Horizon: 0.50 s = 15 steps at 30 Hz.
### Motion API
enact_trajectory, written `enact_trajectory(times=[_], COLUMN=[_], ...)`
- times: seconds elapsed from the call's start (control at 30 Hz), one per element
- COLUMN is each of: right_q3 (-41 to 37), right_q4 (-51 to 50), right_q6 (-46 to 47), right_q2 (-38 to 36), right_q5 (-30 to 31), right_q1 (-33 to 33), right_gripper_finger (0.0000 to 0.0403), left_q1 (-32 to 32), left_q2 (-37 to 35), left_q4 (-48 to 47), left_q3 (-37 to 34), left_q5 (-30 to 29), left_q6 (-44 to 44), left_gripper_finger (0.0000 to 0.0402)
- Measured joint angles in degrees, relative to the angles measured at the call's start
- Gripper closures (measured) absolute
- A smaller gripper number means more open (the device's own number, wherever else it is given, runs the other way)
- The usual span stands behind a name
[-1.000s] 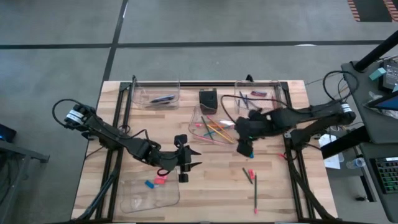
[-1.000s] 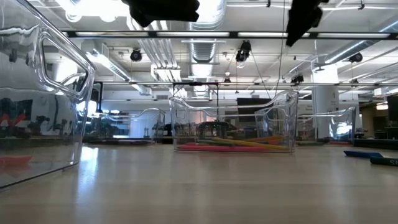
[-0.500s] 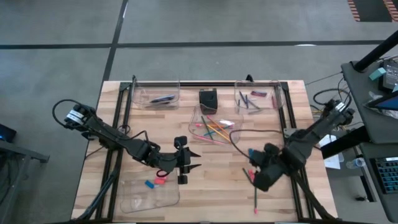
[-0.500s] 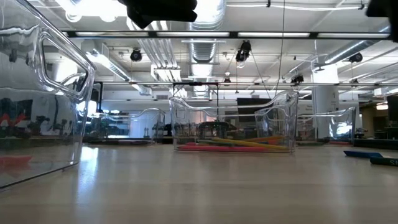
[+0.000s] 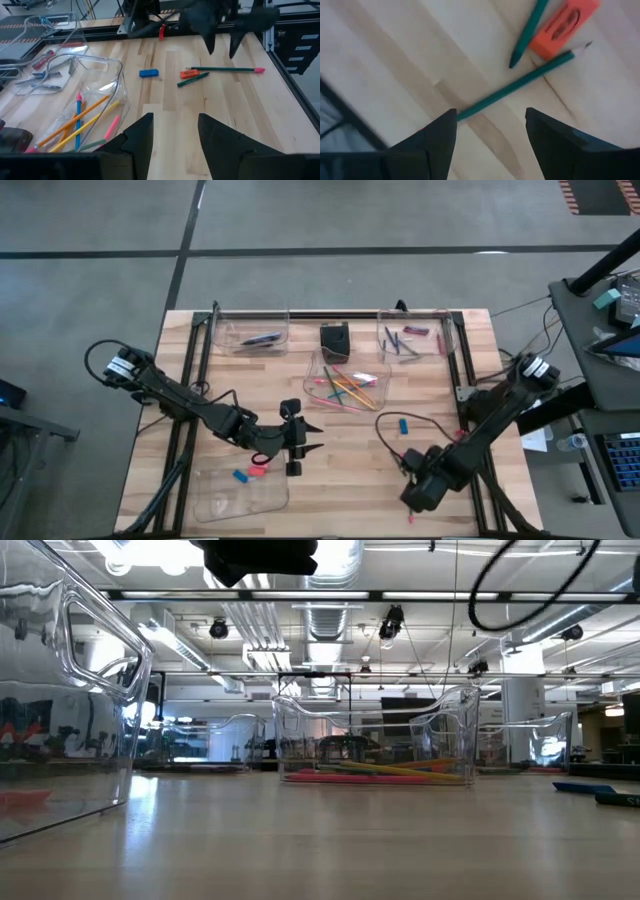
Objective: Sort crayons/erasers/pens/pencils in bins
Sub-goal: Put the green pencil into the middle transparent bin
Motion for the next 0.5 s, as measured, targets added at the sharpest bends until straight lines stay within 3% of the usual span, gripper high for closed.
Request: enact_trajectory(times=[0.27,0.5], right_q3=[-2.9,-0.4], right_q4=[3.2,3.0], right_q6=[8.9,8.0], right_q2=[6.6,13.8], right_q5=[0.2,-0.6], right_q1=[1.7,1.7], right_gripper_finger=[0.0179,0.0182], left_q1=[-0.3,-0.3], left_q2=[0.0,0.1], left_q4=[0.1,0.4], left_q3=[0.0,0.0], left_q5=[0.4,0.5], left_q6=[-0.1,-0.1], left_gripper_finger=[0.0261,0.0261])
